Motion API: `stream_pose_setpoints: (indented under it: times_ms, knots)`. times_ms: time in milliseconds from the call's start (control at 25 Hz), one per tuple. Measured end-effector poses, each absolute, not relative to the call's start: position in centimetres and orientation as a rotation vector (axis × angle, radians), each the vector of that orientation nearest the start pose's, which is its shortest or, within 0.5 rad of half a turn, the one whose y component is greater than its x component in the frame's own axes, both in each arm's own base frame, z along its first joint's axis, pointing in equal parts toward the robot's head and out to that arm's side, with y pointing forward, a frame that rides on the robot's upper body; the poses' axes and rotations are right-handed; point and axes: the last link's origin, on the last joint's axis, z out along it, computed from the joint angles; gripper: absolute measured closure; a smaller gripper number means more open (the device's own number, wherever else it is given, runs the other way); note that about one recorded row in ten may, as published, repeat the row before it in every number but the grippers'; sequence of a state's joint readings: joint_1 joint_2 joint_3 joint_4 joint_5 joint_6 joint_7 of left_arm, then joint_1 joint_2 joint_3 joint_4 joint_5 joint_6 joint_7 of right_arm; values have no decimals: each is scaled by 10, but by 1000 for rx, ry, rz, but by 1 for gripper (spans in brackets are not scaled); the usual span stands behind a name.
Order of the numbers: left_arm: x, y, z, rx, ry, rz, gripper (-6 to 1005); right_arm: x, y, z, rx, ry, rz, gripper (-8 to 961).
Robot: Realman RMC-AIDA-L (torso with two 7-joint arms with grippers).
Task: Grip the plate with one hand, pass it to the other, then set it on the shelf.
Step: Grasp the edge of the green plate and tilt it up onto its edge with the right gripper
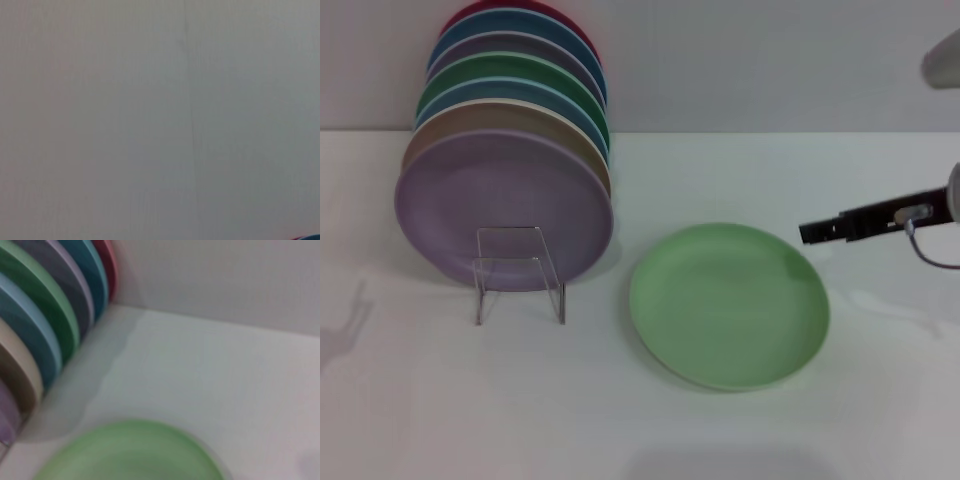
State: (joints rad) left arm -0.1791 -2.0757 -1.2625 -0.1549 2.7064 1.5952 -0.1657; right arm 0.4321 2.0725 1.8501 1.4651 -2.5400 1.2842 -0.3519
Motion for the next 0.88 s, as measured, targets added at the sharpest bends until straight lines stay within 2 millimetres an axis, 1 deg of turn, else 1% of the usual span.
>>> stream_pose_setpoints:
  times_ms: [160, 280, 560, 880]
  knots:
    - [-353, 238, 36, -1387, -323, -810, 164, 214, 380, 30, -2199, 1219, -118, 221]
    - [-354, 238, 35, -1387, -326, -810, 166, 217, 385, 24, -2193, 1212, -168, 226]
    - [-354, 237, 35, -1388, -331, -806, 169, 221, 392, 15, -2192, 1220, -184, 236]
    - [-354, 242, 33, -1398, -341, -801, 174, 227, 396, 5, -2198, 1231, -208, 249]
